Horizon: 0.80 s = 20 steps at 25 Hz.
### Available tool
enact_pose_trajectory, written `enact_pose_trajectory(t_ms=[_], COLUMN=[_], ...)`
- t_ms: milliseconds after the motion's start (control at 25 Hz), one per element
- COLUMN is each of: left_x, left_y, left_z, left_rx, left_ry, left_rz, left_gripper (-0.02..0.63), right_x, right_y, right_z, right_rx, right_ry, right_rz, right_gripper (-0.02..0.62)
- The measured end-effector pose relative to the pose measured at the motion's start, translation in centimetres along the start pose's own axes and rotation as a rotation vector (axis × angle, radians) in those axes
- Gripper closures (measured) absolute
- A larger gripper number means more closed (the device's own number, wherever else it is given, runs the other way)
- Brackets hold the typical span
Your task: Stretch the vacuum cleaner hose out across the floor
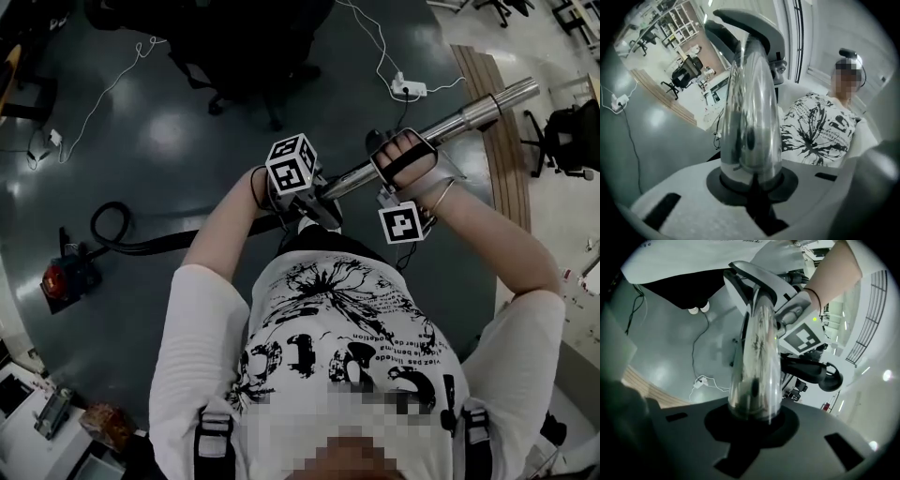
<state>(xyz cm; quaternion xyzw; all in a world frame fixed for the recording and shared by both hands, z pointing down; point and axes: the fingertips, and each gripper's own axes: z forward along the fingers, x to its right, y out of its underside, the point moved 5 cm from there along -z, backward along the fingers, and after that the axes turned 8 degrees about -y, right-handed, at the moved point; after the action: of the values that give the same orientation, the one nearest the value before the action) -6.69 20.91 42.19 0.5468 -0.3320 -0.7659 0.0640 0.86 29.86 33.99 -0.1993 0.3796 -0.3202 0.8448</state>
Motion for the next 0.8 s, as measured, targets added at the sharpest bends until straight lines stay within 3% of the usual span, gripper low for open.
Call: enact_pose_trajectory(t_ms=[160,200,280,320,400,520,680,800], left_x=[-2.3,-3.2,-5.1,-6.0,-7.2,-8.5,-10.1,-11.4], left_y=[-0.8,-1.1,-1.7,-2.2,-3.4,-5.1,-8.1,-10.2], left_z=[0.3,0.2,-0.1,-0.3,-0.3,0.2,0.9,2.3], left_rx=[0.013,0.015,0.029,0.042,0.077,0.121,0.147,0.143], left_ry=[-0.166,-0.251,-0.463,-0.554,-0.673,-0.772,-1.007,-1.157], left_rz=[0.033,0.041,0.067,0.086,0.120,0.127,0.217,0.228], left_gripper=[0.546,0.470,0.224,0.172,0.172,0.172,0.155,0.155], right_x=[-1.2,-2.0,-3.8,-4.6,-6.3,-9.6,-15.1,-19.3], right_y=[0.4,0.5,0.7,1.0,2.0,3.2,4.9,6.2], right_z=[1.3,1.5,2.2,2.6,3.5,4.4,5.7,6.3], right_rx=[0.028,0.047,0.082,0.093,0.113,0.171,0.311,0.437], right_ry=[-0.162,-0.219,-0.320,-0.355,-0.426,-0.593,-0.809,-0.963], right_rz=[-0.023,-0.018,-0.012,-0.016,-0.011,0.044,0.163,0.279], right_gripper=[0.535,0.535,0.535,0.535,0.535,0.535,0.535,0.535])
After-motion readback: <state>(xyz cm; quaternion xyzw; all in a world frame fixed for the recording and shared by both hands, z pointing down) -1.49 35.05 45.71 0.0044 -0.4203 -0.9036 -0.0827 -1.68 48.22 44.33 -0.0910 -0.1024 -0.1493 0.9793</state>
